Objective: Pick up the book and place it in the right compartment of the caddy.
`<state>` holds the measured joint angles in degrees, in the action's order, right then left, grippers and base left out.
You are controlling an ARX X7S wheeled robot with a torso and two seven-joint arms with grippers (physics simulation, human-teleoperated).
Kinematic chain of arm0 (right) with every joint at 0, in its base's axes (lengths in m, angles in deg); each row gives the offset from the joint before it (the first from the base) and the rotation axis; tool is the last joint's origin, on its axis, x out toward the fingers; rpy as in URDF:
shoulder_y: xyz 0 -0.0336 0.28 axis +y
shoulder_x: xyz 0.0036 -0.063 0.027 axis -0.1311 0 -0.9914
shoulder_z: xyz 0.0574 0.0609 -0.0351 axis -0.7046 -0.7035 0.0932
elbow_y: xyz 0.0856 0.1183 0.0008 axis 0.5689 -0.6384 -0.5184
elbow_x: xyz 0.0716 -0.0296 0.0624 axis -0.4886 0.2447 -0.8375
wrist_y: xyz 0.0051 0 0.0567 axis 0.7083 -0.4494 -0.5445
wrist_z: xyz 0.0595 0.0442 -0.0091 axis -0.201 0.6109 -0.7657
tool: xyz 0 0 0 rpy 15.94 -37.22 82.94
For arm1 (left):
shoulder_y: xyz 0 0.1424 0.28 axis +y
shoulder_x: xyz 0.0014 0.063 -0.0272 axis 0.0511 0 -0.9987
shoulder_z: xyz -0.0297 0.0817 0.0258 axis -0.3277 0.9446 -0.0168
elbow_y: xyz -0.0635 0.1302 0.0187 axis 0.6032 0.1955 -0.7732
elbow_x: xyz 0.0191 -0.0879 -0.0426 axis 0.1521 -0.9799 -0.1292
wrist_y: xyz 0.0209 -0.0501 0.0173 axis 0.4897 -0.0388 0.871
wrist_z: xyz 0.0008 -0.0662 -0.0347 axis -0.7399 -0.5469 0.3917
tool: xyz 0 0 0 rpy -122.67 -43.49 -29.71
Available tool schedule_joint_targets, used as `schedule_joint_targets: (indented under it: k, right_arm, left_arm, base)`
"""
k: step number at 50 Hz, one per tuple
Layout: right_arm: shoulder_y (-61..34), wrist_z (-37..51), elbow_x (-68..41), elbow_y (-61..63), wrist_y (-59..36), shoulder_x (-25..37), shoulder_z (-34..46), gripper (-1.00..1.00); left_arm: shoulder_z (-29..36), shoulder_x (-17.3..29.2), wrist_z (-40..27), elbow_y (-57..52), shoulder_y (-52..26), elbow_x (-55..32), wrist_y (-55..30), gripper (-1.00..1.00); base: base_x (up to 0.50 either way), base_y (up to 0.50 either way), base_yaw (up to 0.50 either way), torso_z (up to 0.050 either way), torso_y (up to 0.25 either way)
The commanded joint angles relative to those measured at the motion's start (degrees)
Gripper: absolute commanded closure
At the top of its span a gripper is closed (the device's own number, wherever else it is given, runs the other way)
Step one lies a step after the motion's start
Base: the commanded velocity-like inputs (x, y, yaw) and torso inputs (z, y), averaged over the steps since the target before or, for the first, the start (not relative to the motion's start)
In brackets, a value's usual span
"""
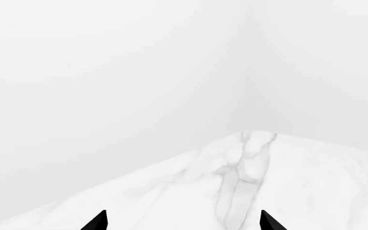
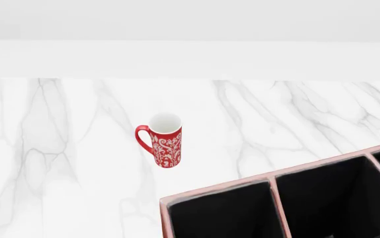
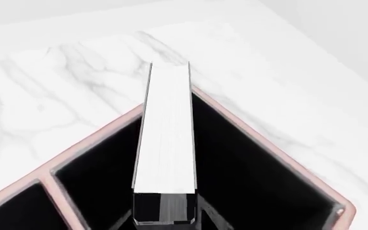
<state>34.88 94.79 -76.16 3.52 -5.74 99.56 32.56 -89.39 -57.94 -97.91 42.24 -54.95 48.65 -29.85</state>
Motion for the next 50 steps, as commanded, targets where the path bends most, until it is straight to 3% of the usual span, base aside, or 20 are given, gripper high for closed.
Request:
schedule_joint_targets:
  k: [1, 26, 36, 41, 44, 50]
  right_arm:
    - [-0.5, -0.6, 1.2, -0.3, 0.2, -0.1, -0.7, -1.00]
    - [-2.4, -0.5, 0.8, -0.8, -0.2, -0.5, 0.3, -1.00]
    - [-10.1, 0.0, 1.9, 0.2, 0.0, -2.3, 1.3, -1.00]
    - [-13.0, -4.0, 8.0, -0.2, 2.5, -6.3, 5.2, -1.00]
    - [-13.8, -5.9, 10.0, -0.8, 3.4, -8.2, 6.9, -1.00]
    - [-15.8, -12.5, 17.1, -3.2, 7.4, -14.0, 12.9, -1.00]
  left_arm:
    - [0.4, 0.0, -0.1, 0.2, -0.2, 0.2, 0.0, -1.00]
    - [0.3, 0.6, -0.4, -0.4, -0.2, -0.2, -0.7, -1.00]
    - [1.2, 4.5, -1.7, -5.4, -2.6, -2.2, -8.1, -1.00]
    - [7.6, 13.0, -2.8, -8.9, -12.0, -4.9, -20.8, -1.00]
    - [12.1, 16.1, -2.2, -8.4, -18.0, -6.6, -24.9, -1.00]
    - [25.4, 19.7, -0.2, -3.2, -37.2, -8.3, -31.7, -1.00]
  base:
    - [0.00, 0.00, 0.00, 0.000, 0.000]
    - [0.00, 0.00, 0.00, 0.000, 0.000]
    - [0.00, 0.00, 0.00, 0.000, 0.000]
    - [0.00, 0.00, 0.00, 0.000, 0.000]
    - [0.00, 0.00, 0.00, 0.000, 0.000]
    - [0.00, 0.00, 0.00, 0.000, 0.000]
